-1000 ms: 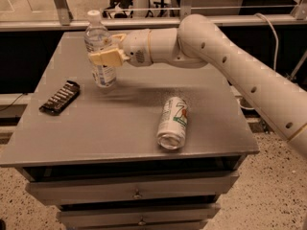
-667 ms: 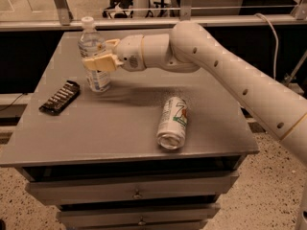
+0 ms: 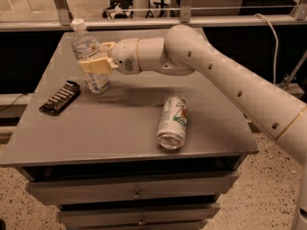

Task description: Move blue plastic bottle near rxbar chocolate

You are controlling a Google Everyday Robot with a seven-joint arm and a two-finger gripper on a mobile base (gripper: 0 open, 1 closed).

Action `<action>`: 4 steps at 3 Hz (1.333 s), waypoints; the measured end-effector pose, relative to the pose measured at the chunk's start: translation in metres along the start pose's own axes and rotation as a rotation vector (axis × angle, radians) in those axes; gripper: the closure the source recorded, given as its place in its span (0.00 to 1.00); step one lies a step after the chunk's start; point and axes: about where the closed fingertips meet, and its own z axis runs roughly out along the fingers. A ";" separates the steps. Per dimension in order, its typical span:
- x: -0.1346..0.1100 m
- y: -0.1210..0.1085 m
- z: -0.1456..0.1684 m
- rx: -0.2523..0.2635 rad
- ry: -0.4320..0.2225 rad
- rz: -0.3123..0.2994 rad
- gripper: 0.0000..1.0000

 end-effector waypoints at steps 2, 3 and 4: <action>-0.002 0.000 -0.001 0.002 0.000 0.001 0.08; 0.003 -0.004 -0.006 0.021 0.004 0.006 0.00; 0.000 -0.025 -0.039 0.090 0.011 -0.011 0.00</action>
Offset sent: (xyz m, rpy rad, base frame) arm 0.0045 -0.0118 -0.0076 -0.0009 0.0089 -0.0412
